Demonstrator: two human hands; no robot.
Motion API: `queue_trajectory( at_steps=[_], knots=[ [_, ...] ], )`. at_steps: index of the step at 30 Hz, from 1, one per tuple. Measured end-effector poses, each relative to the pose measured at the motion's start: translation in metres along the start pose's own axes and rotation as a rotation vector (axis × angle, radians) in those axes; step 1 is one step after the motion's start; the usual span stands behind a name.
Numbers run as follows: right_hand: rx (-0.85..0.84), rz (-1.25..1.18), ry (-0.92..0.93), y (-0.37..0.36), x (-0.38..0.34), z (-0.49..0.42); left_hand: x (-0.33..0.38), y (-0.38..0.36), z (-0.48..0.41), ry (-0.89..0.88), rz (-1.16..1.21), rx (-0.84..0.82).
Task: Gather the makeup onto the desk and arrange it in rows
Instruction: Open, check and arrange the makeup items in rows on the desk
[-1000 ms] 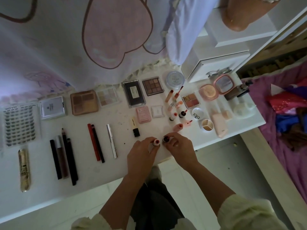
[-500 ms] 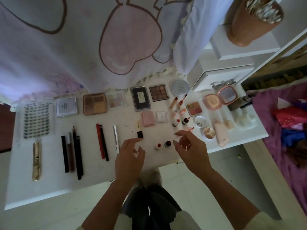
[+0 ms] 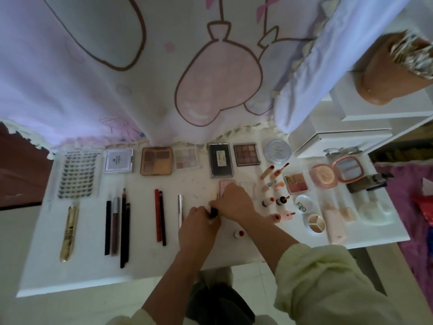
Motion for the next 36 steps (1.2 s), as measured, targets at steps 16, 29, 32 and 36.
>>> queue_trajectory(
  at_steps=[16, 29, 32, 36],
  knots=[
    [-0.471, -0.353, 0.118, 0.056, -0.015, 0.031, 0.0, 0.068, 0.012, 0.176, 0.76, -0.047],
    [-0.542, -0.347, 0.275, 0.114, -0.016, 0.077, 0.036, 0.09, 0.047, 0.137, 0.898, -0.156],
    [-0.429, -0.431, 0.291, 0.123, -0.011, 0.08, 0.038, 0.092, 0.053, 0.151, 1.03, -0.209],
    [-0.33, -0.587, 0.271, 0.125, -0.006, 0.078, 0.039, 0.095, 0.056, 0.078, 1.049, -0.267]
  ],
)
Point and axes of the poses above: each hand's wrist, its own z-axis away from the middle knuckle, its own y-axis out of the back of the hand, x = y × z, the point moved 2 cm from there along -z, towards the middle knuckle
